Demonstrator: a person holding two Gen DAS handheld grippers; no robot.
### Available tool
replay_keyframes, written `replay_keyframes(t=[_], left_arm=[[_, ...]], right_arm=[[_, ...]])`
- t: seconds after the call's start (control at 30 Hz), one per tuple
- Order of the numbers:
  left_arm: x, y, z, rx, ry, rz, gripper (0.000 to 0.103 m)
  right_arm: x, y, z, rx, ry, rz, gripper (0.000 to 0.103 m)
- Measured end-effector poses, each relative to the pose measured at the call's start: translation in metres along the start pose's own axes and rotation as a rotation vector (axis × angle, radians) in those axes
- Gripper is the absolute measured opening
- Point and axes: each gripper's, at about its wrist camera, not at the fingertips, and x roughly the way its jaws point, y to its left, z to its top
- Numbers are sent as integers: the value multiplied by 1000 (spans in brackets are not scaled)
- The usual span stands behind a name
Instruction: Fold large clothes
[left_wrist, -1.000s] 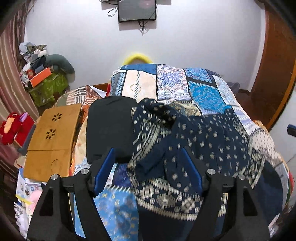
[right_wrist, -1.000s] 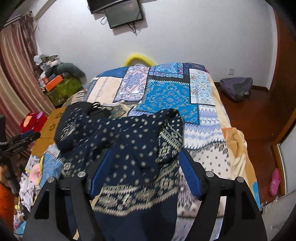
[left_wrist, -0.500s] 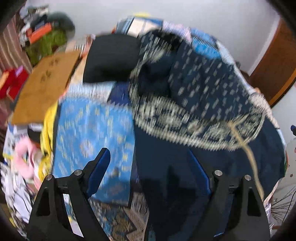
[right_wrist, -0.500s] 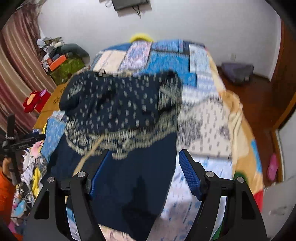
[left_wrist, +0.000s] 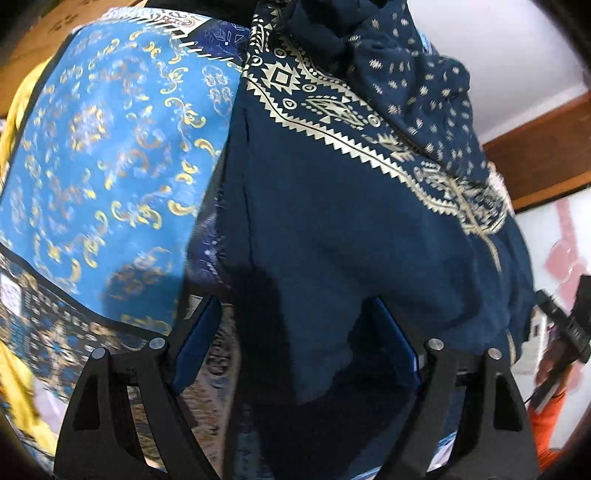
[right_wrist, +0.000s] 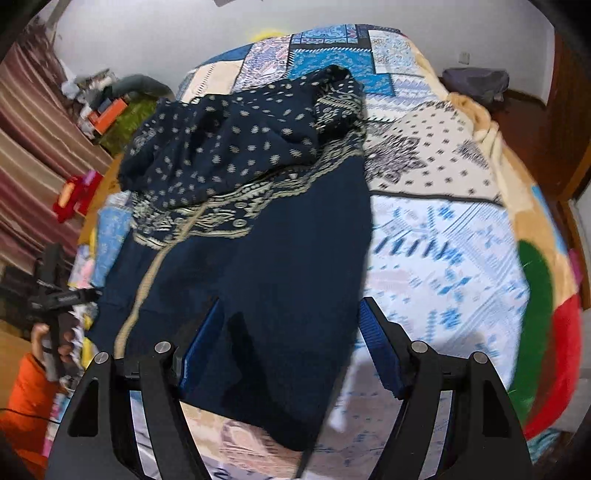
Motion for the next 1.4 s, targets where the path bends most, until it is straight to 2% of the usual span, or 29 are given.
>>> replay_keyframes(t=[0.07,0.13,0.2,0.23,0.27,0.3,0.33,0.4,0.57,0.73,0.87,0.93,1.1,1.17,1.27,1.33,1.4], left_arm=[[-1,-4,-6,0,-18,-47,83],[-1,-14,-12,27,-23,-87,78],[-5,-30,-19,89,-49,-68,70],[-9,-36,-18,125,-63,-56,60],[-12,-43,-18,160,-76,-41,43],[-16,-50,-18,189,-95,-17,32],[-20,-53,-17,213,-116,5,11],[-32,-58,-10,240,-151,14,9],[-69,-72,28,259,-254,-53,6],[-108,-92,93,249,-365,-166,5],[-130,-105,155,210,-427,-210,5],[-131,-109,181,210,-452,-179,5],[-98,-100,249,173,-489,-10,6],[-71,-91,269,156,-464,71,6],[-24,-77,287,154,-374,156,7],[-1,-69,289,157,-344,180,7],[6,-68,286,174,-340,197,8]], right_arm=[[4,3,-1,2,-8,12,71],[8,9,0,-6,-31,7,65],[13,15,2,-12,-33,4,36],[16,17,5,-14,-28,5,29],[18,18,6,-11,-25,12,20],[19,18,9,-3,-20,27,15],[19,19,12,7,-17,47,13],[15,21,17,10,-35,81,10],[-2,34,40,-49,-106,105,9],[-12,52,88,-147,-199,86,8],[-14,59,139,-165,-284,77,8],[-12,54,164,-148,-321,60,8],[20,21,217,-45,-341,15,8],[45,6,228,-1,-305,-9,8],[84,-12,236,22,-230,-57,8],[107,-21,237,22,-164,-77,8],[121,-26,231,10,-110,-85,14]])
